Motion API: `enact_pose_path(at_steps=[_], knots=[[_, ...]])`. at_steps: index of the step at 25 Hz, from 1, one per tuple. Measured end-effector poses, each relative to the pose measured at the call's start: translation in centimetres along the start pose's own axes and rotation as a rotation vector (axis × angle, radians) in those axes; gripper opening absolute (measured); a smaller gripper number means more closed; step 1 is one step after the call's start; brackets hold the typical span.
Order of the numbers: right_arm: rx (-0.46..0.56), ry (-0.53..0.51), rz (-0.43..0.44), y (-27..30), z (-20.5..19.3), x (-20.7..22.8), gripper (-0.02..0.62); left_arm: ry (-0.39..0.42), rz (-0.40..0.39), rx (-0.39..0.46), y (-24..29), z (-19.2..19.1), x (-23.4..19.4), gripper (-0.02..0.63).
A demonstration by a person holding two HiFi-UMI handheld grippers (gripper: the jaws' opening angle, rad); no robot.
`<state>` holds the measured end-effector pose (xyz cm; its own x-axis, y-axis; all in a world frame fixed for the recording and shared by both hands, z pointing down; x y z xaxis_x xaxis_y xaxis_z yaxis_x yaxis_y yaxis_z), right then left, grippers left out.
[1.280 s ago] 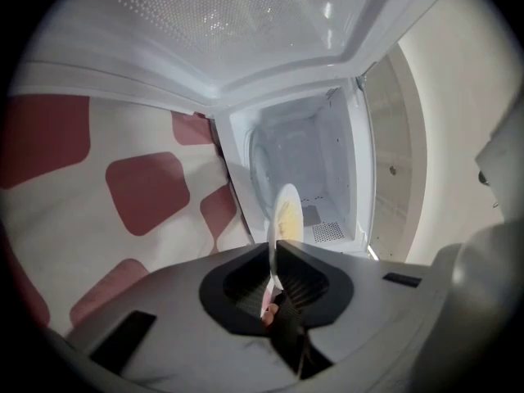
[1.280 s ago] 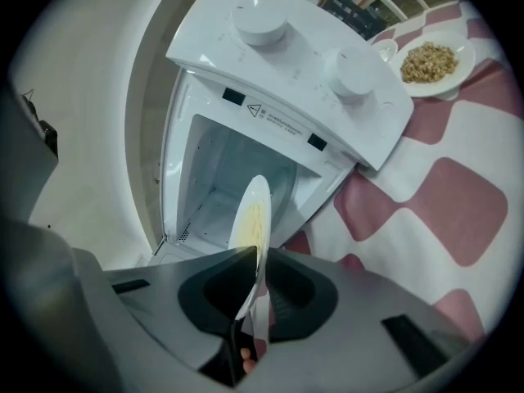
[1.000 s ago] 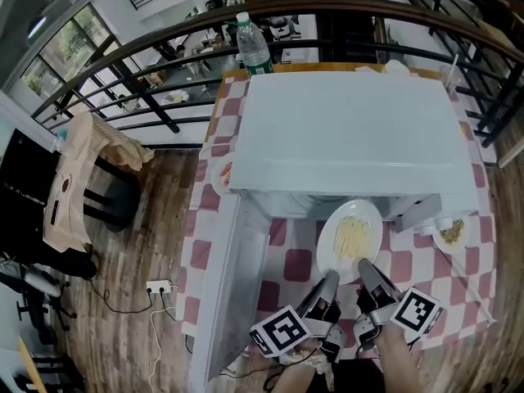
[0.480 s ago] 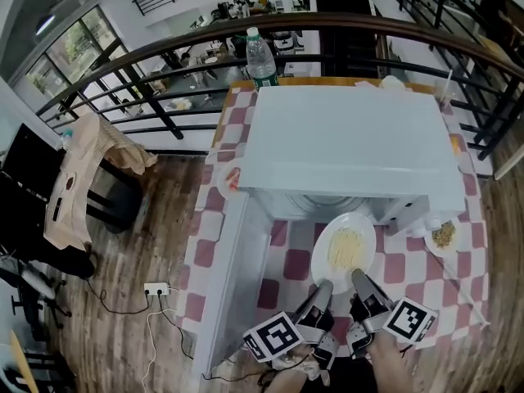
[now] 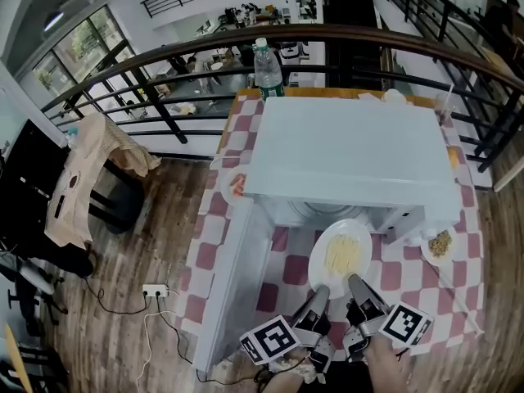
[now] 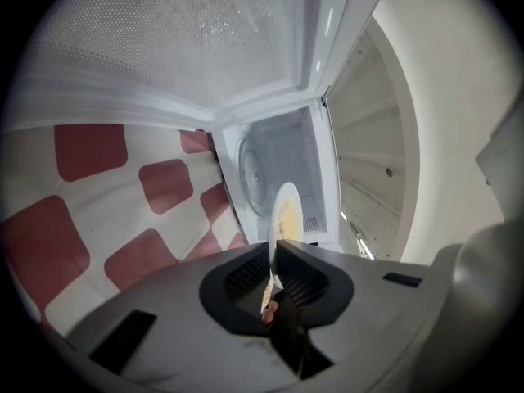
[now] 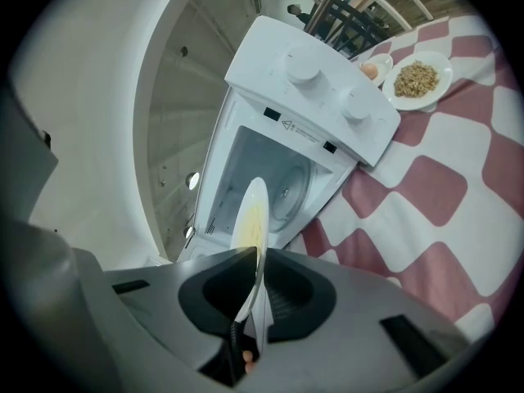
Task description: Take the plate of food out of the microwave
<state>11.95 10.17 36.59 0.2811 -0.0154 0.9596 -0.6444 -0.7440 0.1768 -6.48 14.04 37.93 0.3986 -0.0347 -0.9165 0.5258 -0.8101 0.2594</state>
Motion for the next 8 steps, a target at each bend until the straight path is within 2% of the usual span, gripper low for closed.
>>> enact_pose_path(at_steps=[8], knots=[[0.006,-0.008,-0.001,0.45,0.65,0.20,0.032,-0.002,0.002,0.001,0.76,0.26,0.00,0.037]])
Point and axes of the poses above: the fingertips, and each gripper's own axes: y forward along the fingers, x to its right, z out of its top, the point moved 10 cm from there along -y, backward along the fingers, and after that the axes turned 8 degrees about y, right-handed, at the moved point
